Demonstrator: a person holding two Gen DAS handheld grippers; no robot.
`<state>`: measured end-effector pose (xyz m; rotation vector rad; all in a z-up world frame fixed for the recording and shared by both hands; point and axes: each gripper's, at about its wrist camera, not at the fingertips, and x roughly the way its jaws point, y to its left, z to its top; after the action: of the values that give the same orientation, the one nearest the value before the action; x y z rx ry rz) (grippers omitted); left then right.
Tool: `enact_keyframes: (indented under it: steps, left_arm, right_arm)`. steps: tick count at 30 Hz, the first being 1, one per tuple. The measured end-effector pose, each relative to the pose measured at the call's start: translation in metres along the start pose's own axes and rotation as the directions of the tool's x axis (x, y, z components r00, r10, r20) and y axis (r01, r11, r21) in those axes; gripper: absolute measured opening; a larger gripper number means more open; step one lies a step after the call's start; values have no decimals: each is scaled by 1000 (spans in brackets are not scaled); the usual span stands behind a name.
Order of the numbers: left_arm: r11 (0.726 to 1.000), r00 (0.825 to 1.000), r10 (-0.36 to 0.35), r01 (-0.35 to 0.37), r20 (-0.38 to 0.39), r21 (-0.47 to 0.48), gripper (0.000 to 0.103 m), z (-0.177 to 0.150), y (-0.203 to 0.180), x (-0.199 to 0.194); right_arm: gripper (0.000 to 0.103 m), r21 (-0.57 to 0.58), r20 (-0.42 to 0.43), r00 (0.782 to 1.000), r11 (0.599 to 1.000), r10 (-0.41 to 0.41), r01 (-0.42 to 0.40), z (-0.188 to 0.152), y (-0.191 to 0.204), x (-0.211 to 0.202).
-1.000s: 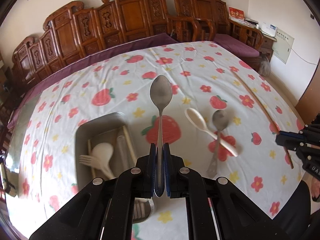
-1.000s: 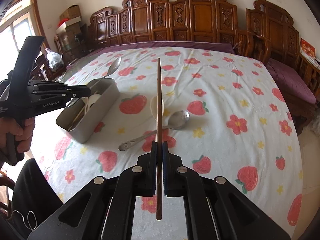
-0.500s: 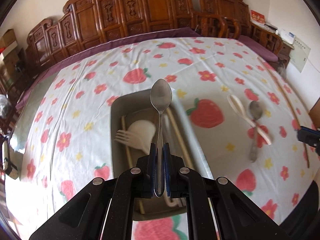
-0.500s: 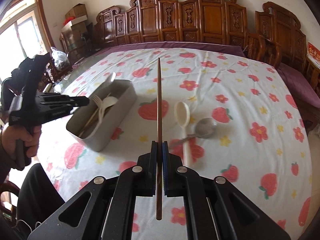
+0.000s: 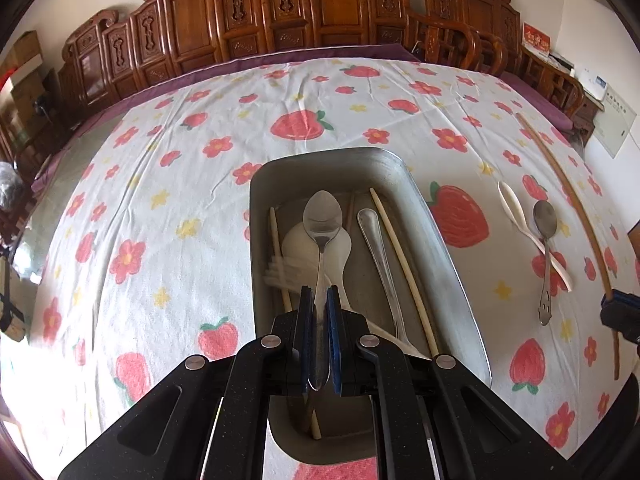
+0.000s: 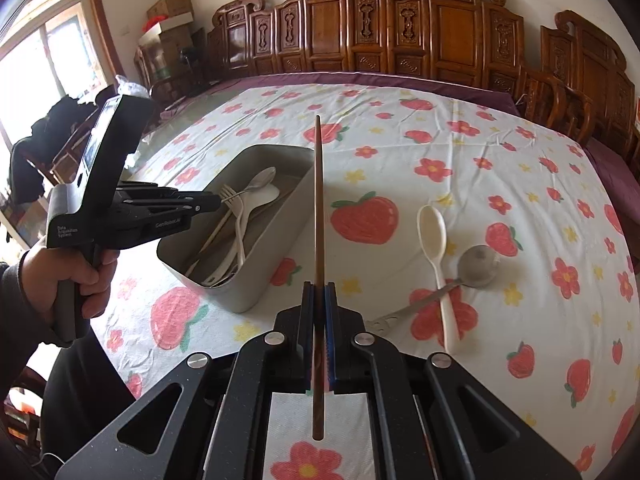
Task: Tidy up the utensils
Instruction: 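Carry the silver spoon into the tray and open the left tool while the right tool holds the chopstick, then lower the dark chopstick into the tray and open the right tool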
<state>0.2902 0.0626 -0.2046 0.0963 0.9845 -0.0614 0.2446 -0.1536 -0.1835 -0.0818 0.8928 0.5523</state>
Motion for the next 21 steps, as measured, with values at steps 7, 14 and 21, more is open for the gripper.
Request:
enact_keyframes:
  steps: [7, 14, 21]
  left_arm:
    - [999, 999, -34, 35, 11, -13, 7, -3, 8, -5]
    - [998, 997, -61, 61, 51, -14, 14, -10, 20, -25]
    - [996, 992, -71, 77, 105, -48, 28, -22, 40, -53]
  right_arm:
    - [6, 5, -12, 1000, 1000, -4, 4, 7, 8, 6]
    - [6, -10, -24, 1000, 1000, 6, -6, 19, 25, 18]
    - [6, -30, -33, 999, 999, 29, -30, 31, 50, 33]
